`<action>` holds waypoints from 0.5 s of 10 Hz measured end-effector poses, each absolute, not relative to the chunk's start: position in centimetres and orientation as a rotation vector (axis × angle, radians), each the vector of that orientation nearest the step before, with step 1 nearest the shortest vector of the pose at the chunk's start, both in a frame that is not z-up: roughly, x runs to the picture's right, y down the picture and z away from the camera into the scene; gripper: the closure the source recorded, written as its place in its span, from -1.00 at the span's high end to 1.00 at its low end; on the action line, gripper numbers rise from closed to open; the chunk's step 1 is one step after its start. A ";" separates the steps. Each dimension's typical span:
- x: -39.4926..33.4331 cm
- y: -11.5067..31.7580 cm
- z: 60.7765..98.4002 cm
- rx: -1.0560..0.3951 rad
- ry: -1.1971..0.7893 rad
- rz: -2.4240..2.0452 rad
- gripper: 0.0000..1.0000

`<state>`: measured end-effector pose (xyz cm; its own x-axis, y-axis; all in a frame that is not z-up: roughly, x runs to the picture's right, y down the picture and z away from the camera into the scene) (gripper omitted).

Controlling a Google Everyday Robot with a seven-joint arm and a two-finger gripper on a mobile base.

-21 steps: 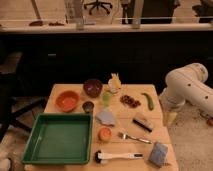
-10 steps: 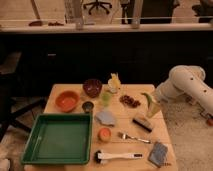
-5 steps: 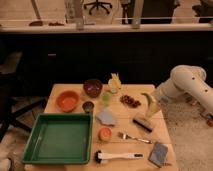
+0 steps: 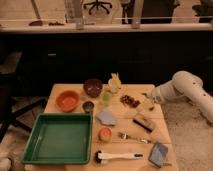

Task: Place grapes in red bowl

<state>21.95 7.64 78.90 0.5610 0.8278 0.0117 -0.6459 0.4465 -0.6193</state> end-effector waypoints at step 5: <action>19.7 7.0 80.9 -0.551 -0.254 1.033 0.60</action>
<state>19.74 7.01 80.85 0.4985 0.8652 -0.0552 -0.7412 0.3923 -0.5448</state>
